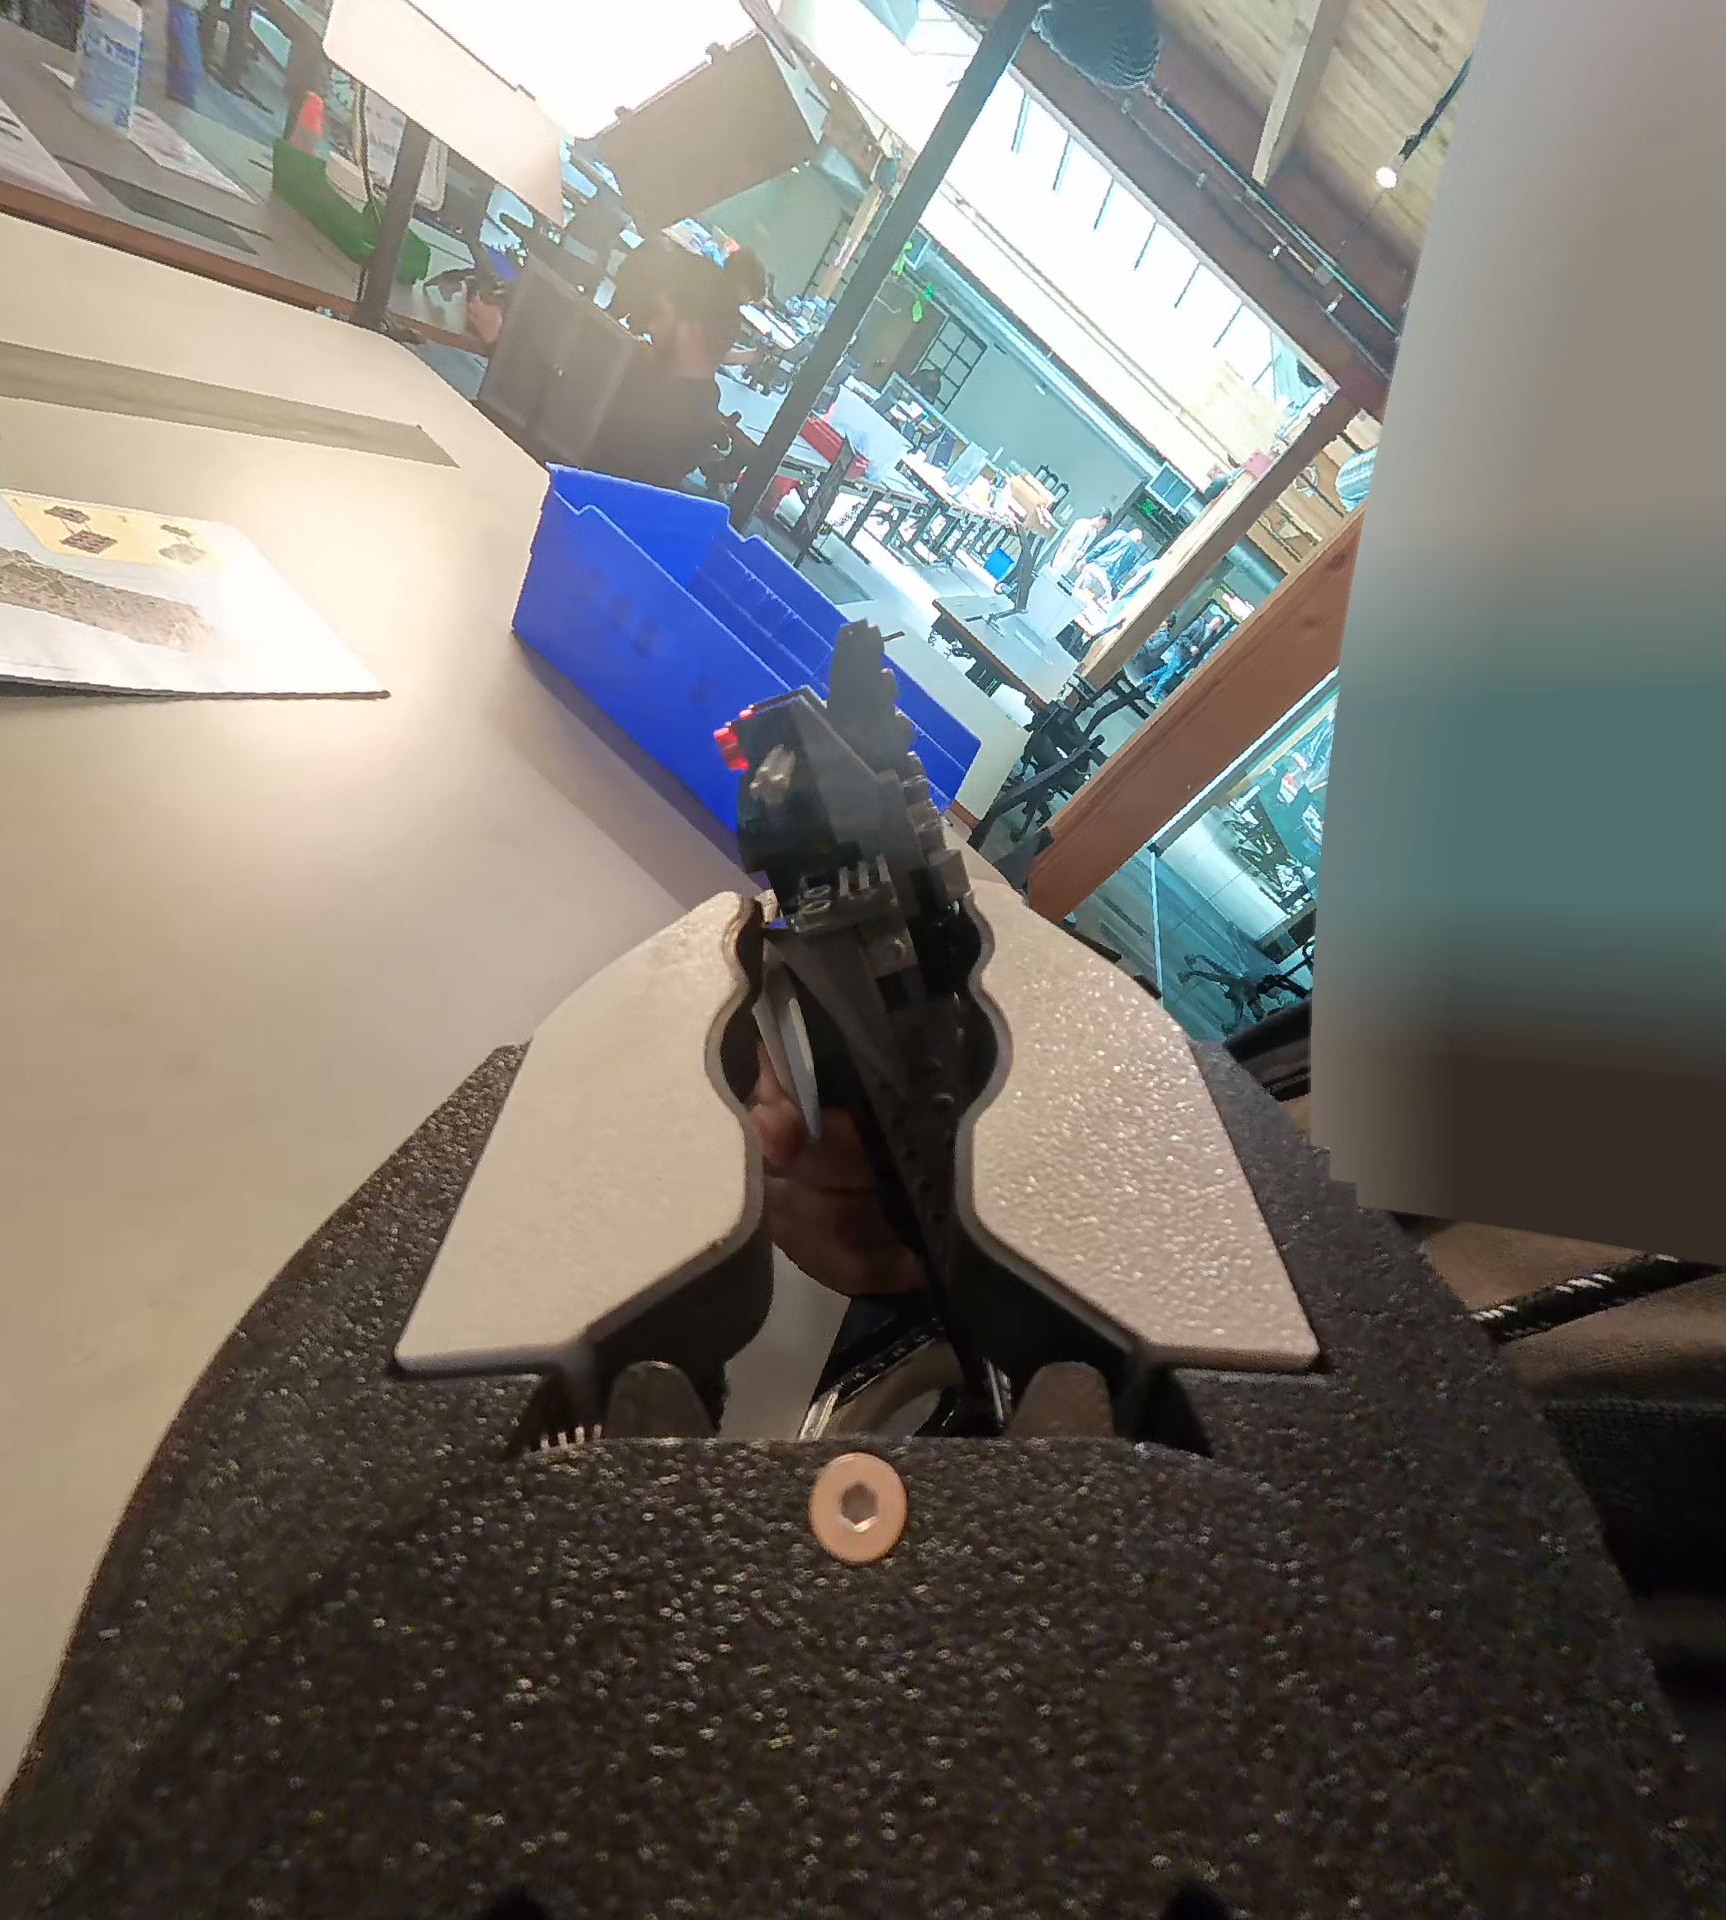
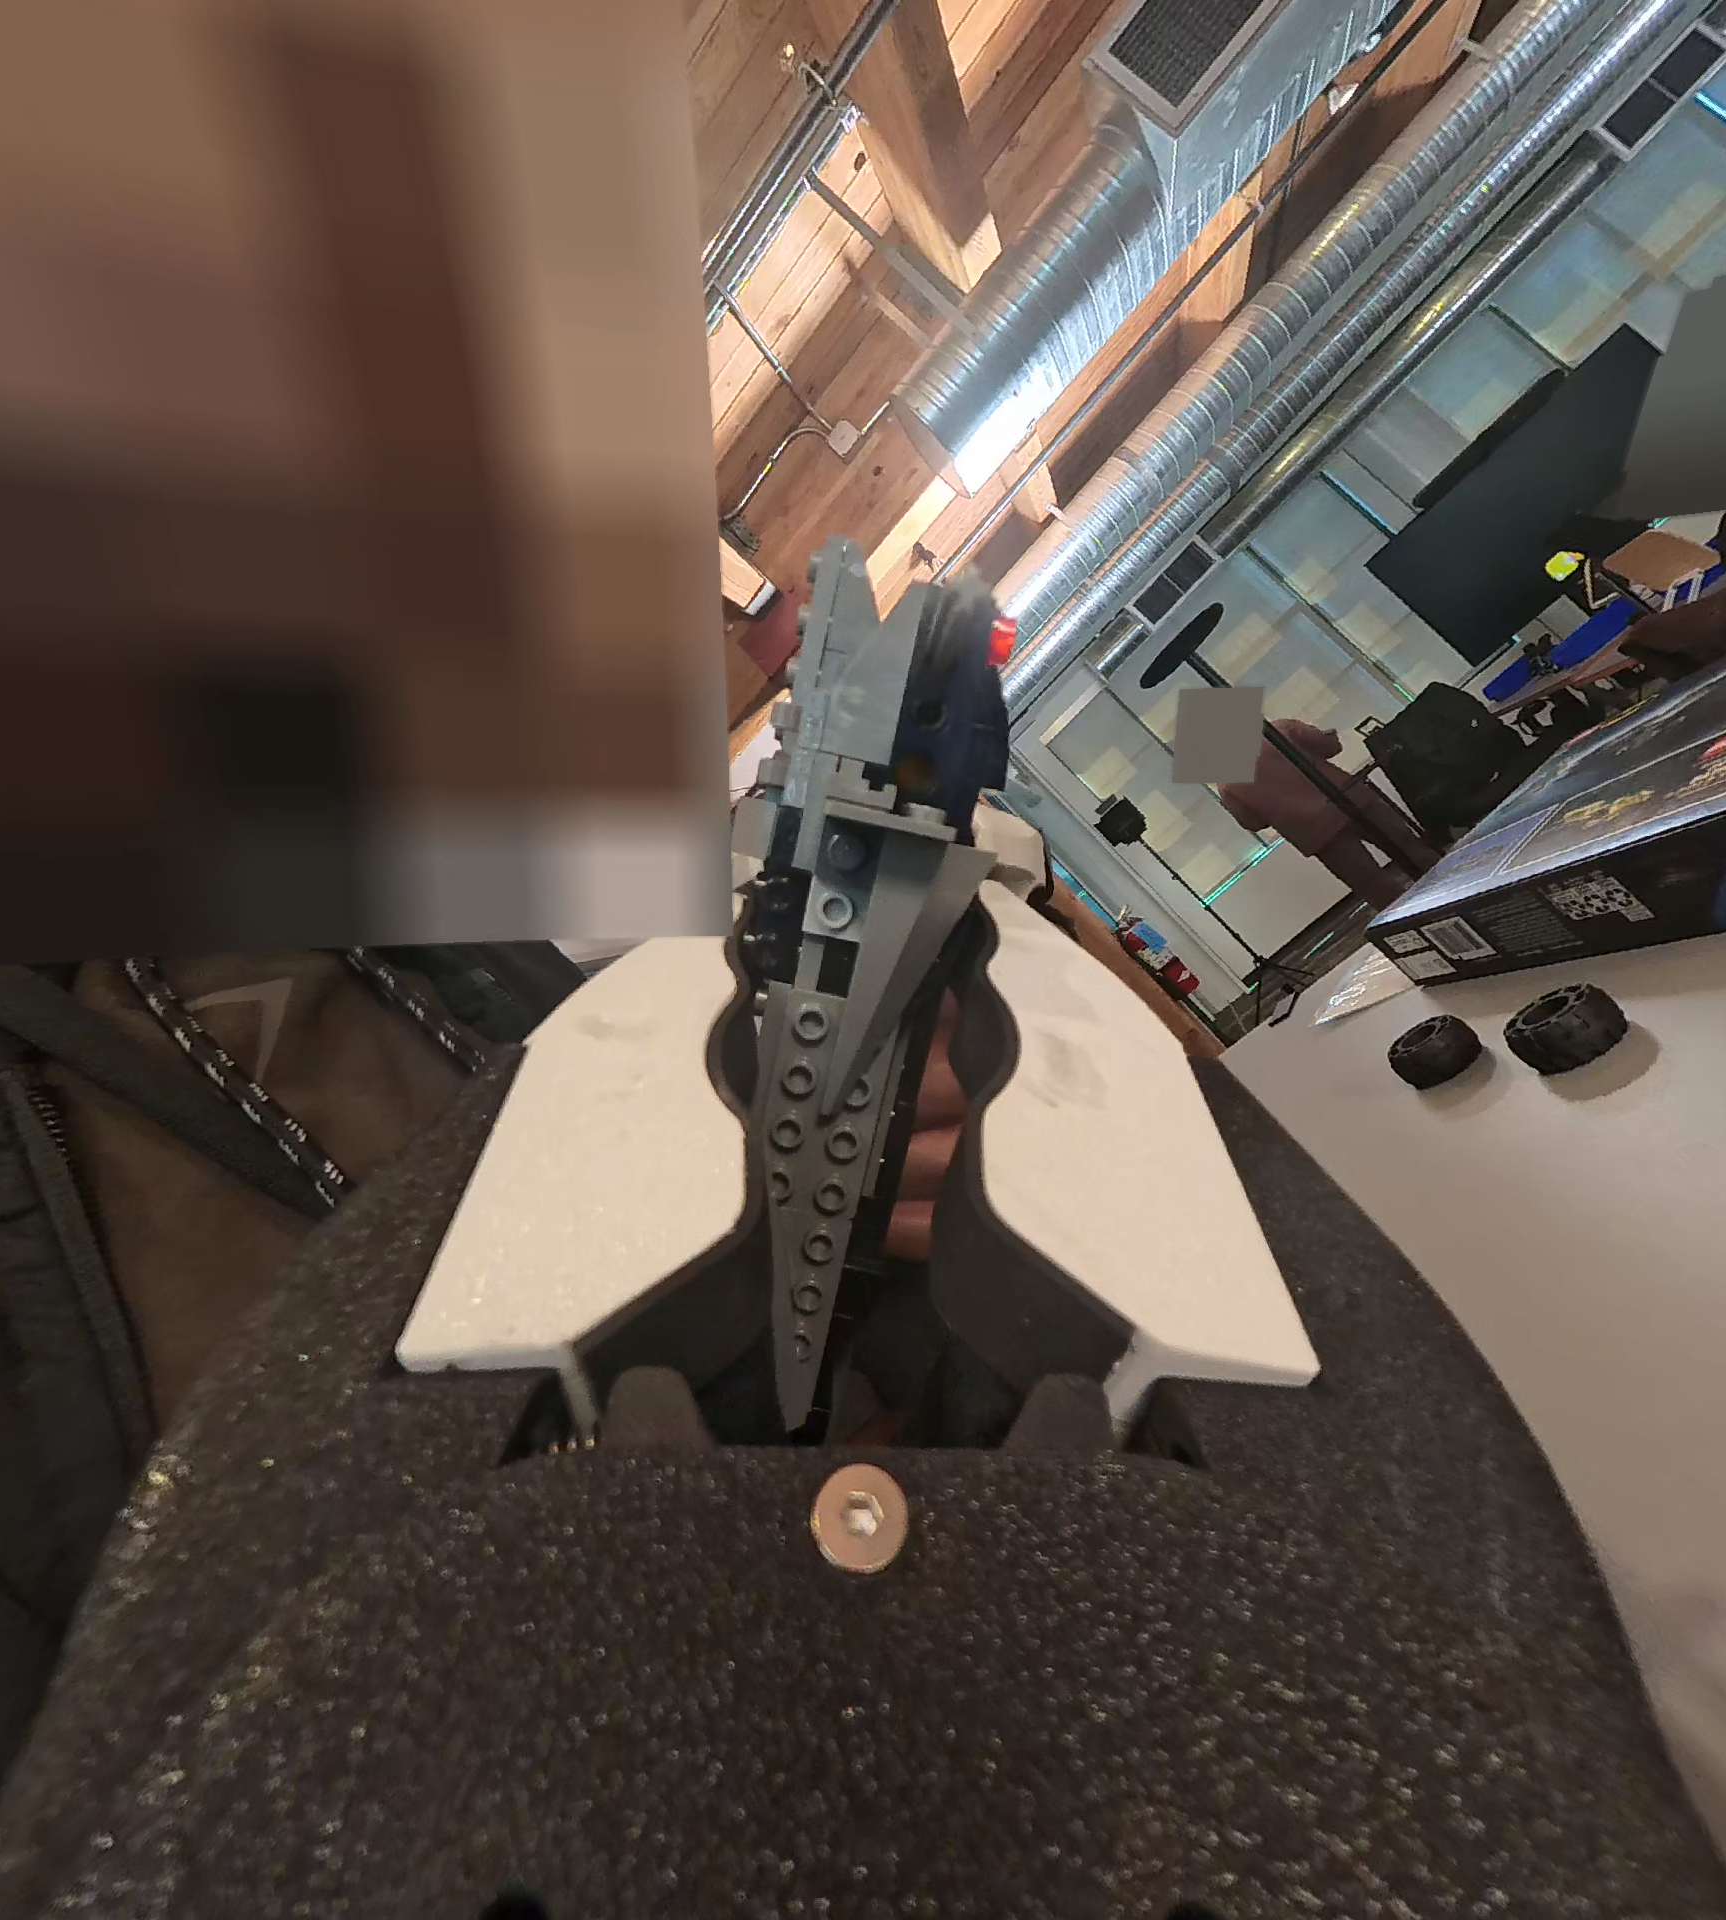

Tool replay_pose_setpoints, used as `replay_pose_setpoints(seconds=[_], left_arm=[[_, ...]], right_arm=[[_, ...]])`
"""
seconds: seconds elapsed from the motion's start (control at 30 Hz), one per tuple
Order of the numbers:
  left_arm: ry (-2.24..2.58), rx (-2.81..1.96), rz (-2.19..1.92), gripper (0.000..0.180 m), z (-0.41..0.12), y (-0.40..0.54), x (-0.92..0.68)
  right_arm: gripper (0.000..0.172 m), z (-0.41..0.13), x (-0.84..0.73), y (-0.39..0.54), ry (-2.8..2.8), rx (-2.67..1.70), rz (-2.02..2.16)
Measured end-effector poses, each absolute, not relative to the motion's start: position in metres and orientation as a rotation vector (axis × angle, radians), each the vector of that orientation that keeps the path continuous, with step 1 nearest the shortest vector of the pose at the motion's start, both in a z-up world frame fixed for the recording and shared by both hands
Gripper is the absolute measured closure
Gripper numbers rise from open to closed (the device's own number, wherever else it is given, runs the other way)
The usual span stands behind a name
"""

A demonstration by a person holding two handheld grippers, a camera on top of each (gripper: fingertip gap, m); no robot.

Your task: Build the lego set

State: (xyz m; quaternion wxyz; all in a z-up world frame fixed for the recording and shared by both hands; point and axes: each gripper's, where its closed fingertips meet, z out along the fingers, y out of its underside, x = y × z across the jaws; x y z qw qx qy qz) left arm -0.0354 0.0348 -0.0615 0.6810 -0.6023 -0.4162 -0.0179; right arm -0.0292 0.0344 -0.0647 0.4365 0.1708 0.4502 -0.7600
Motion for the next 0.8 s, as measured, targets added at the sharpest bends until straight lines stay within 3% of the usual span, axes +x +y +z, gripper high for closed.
replay_pose_setpoints(seconds=[0.8], left_arm=[[-0.901, -1.400, 0.095, 0.136, -0.0551, 0.0260, -0.0384]], right_arm=[[0.138, -0.0642, -0.0260, 0.0317, 1.116, 0.421, -1.864]])
